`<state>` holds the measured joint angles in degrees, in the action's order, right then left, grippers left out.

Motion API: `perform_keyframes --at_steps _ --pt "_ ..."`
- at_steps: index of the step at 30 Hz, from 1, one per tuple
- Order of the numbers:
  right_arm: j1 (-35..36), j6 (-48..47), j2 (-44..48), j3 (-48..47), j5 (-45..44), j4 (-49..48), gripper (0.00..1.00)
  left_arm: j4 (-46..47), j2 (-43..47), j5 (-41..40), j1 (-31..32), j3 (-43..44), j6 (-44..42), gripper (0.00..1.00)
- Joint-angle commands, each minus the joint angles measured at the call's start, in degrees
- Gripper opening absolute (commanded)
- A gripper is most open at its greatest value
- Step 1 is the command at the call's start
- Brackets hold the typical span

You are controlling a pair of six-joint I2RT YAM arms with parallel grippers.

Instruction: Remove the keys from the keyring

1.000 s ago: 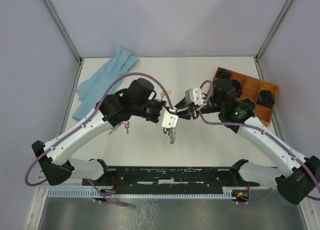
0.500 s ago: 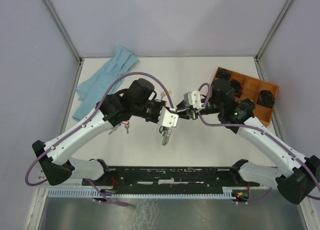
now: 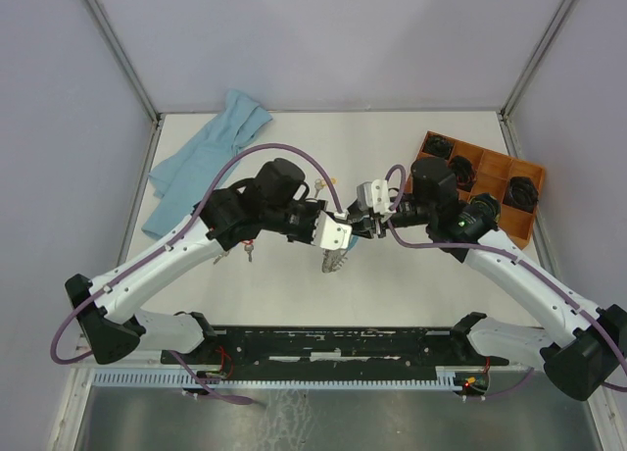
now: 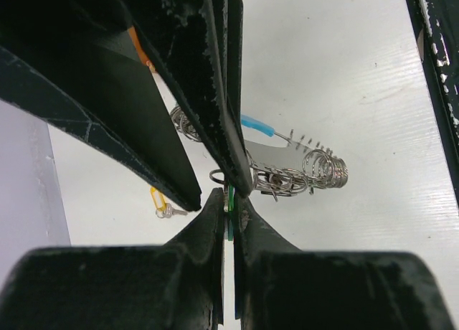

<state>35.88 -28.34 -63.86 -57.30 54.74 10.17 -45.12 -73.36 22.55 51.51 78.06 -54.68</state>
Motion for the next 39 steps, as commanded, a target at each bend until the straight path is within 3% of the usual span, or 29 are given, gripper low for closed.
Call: perform_keyframes --at_steps 1,6,21,31,37,39 --pt "-0.2 -0.1 1.0 -2.1 -2.0 1.6 0.35 3.6 3.5 -0.2 0.1 0.0 2.6 0.03" --pt "-0.3 -0.4 1.4 -2.8 -1.9 2.7 0.39 3.8 3.8 -0.7 0.1 -0.5 3.3 0.03" --pt "-0.3 4.2 1.0 -0.5 1.3 -3.0 0.37 4.6 3.7 1.0 0.1 -0.6 3.9 0.03" --pt "0.7 3.7 0.2 0.2 1.0 -3.2 0.25 4.7 3.7 1.1 0.1 -0.5 4.1 0.03" --pt "1.1 2.3 -0.2 0.2 0.3 -2.0 0.23 4.7 3.7 1.1 0.1 -0.5 4.2 0.03" --pt "1.3 1.9 -0.3 0.0 0.1 -1.6 0.17 4.7 3.7 1.1 0.0 -0.5 4.3 0.03"
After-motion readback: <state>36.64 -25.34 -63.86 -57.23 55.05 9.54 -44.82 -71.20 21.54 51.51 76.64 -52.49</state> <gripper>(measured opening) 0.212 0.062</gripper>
